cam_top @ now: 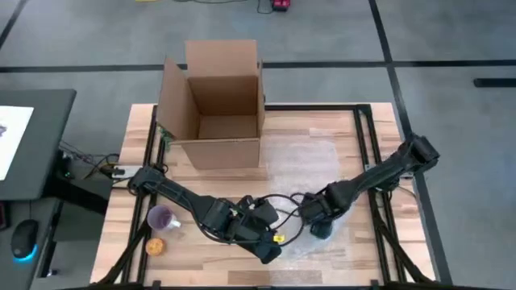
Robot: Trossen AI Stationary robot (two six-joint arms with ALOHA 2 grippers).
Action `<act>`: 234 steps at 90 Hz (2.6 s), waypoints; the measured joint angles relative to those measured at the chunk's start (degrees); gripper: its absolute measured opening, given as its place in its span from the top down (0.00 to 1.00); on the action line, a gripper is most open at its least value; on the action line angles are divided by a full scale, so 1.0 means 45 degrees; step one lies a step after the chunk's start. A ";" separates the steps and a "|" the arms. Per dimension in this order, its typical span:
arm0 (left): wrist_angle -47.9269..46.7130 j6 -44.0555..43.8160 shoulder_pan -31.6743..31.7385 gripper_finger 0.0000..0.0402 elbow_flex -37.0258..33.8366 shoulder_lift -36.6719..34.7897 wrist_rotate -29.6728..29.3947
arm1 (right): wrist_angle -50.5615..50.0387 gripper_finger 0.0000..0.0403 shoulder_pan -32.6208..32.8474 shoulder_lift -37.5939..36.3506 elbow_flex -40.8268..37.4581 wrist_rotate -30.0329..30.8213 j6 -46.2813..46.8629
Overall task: Wrap mug
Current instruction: Wrap the blue mug with the bubble wrap
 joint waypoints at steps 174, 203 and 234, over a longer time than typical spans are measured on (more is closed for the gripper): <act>-0.0791 0.0239 0.0432 0.64 0.0000 0.0000 -0.0044 | 0.3222 1.00 0.1533 0.2438 0.0165 -0.0016 0.0090; -0.0811 -0.0018 0.0393 0.64 0.0005 0.0000 -0.0033 | 0.3358 1.00 0.1502 0.3072 -0.0005 -0.0172 -0.0434; -0.0808 0.0010 0.0384 0.64 0.0010 -0.0005 -0.0010 | 0.2876 0.96 0.0725 0.1118 0.0106 0.0200 -0.0244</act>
